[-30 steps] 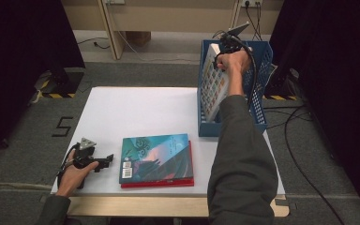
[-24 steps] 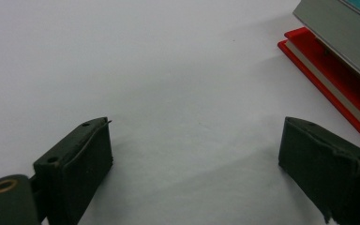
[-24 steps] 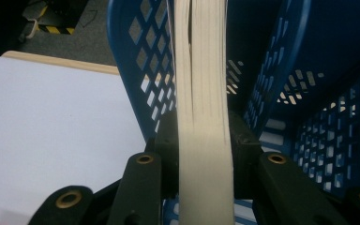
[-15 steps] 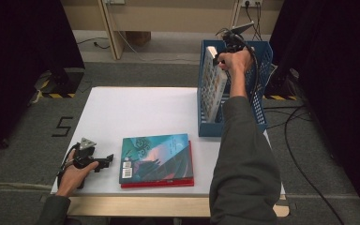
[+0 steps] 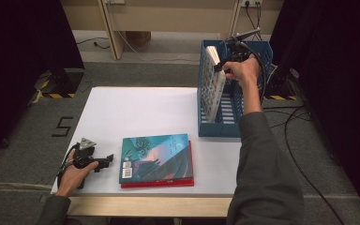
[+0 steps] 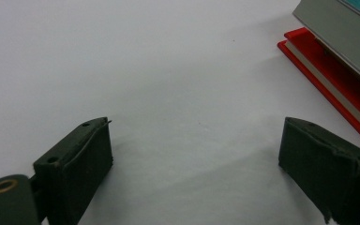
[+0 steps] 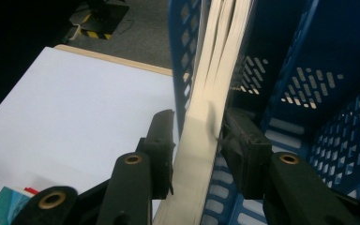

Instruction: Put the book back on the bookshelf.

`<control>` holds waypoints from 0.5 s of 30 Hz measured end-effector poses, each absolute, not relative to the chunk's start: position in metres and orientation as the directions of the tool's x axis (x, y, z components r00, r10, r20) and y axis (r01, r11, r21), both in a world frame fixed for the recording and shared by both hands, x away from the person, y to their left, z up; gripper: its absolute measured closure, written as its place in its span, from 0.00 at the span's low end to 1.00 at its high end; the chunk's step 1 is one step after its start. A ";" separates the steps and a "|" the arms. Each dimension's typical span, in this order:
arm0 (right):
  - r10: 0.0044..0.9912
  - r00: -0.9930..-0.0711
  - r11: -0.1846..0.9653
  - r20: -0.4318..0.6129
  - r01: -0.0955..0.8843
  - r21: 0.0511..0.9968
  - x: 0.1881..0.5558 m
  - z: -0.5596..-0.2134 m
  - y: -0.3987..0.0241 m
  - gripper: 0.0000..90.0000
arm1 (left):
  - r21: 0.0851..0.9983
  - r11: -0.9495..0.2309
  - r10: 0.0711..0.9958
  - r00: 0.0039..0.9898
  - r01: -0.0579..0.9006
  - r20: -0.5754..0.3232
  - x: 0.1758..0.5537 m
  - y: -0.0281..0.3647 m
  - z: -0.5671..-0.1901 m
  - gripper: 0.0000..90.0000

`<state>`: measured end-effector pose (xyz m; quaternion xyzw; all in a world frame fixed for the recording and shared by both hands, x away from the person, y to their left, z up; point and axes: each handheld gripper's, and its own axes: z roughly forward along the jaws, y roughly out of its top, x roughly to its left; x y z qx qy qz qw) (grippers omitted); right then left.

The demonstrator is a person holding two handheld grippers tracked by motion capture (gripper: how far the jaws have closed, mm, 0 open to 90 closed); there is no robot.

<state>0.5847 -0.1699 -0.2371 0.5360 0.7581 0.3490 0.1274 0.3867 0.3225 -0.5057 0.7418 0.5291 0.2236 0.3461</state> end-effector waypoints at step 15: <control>0.851 -0.474 0.202 0.226 0.692 0.693 0.554 -0.258 -0.169 0.64 | 0.751 -0.197 0.940 0.339 0.630 -0.038 0.387 0.323 -0.506 0.10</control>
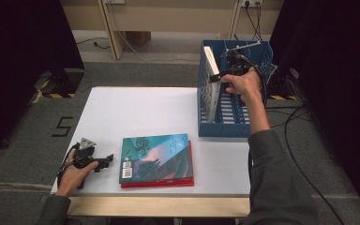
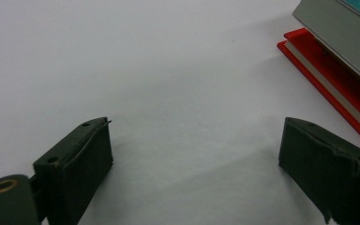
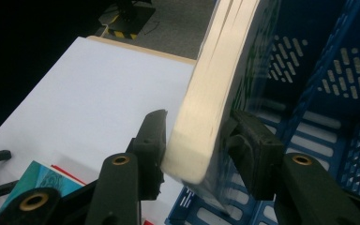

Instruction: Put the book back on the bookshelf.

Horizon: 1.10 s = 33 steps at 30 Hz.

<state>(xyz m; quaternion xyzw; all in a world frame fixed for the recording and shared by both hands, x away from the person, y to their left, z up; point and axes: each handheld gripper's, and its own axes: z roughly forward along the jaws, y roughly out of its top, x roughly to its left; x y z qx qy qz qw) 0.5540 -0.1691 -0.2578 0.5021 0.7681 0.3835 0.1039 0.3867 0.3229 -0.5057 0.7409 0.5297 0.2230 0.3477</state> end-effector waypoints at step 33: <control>0.854 -0.466 0.154 0.232 0.653 0.741 0.566 -0.265 -0.146 0.52 | 0.750 -0.200 0.939 0.341 0.630 -0.037 0.387 0.323 -0.506 0.10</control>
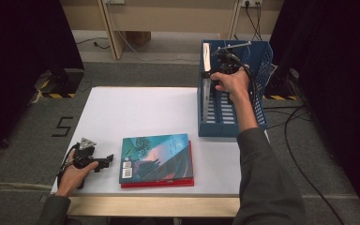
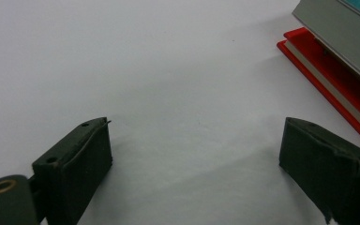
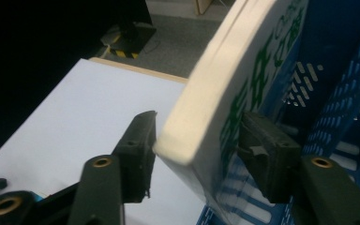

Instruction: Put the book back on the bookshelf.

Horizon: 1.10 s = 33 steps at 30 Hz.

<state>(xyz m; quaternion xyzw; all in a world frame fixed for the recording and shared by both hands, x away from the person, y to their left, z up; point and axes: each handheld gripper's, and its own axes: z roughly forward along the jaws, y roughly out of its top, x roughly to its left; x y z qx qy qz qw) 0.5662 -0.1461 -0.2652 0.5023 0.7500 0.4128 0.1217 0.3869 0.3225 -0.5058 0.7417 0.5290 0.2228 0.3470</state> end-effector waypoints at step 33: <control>0.790 -0.558 0.204 0.256 0.632 0.747 0.493 -0.317 -0.196 0.40 | 0.749 -0.200 0.939 0.341 0.632 -0.037 0.387 0.322 -0.506 0.09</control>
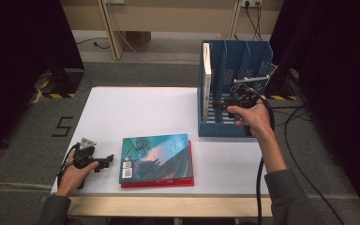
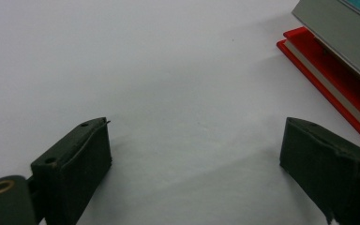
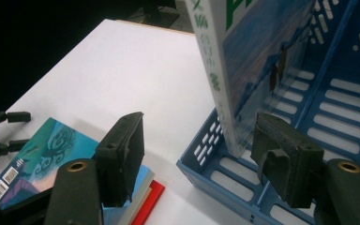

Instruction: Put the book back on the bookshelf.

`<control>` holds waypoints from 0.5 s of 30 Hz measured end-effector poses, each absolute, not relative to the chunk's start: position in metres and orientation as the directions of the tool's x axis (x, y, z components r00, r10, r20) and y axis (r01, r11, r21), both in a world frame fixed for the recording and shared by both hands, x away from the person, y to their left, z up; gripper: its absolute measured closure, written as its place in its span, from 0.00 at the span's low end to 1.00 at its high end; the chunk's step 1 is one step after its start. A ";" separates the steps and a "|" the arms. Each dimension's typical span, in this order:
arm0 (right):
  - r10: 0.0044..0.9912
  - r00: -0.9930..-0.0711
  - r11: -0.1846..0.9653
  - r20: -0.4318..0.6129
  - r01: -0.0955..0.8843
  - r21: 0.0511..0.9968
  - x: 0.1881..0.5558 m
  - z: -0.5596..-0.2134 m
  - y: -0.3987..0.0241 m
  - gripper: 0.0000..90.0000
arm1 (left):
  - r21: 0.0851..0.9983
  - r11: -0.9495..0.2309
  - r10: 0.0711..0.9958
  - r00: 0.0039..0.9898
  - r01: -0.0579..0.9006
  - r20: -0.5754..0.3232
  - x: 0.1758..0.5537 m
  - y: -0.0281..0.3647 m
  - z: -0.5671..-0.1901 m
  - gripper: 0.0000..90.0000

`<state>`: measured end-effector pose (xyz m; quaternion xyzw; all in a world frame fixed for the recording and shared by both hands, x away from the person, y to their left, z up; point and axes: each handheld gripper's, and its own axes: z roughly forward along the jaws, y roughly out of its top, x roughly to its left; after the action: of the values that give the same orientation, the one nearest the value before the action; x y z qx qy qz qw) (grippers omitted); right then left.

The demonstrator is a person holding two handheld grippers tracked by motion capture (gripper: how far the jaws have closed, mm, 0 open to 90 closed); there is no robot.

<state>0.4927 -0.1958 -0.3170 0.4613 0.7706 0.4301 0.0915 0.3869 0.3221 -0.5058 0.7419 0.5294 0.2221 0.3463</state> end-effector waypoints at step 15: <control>0.759 -0.586 0.205 0.282 0.627 0.751 0.463 -0.348 -0.198 0.35 | 0.749 -0.201 0.939 0.342 0.632 -0.037 0.387 0.322 -0.506 0.09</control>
<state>0.4631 -0.1985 -0.3484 0.4487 0.7726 0.4430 0.0745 0.3870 0.3221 -0.5059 0.7424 0.5289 0.2217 0.3464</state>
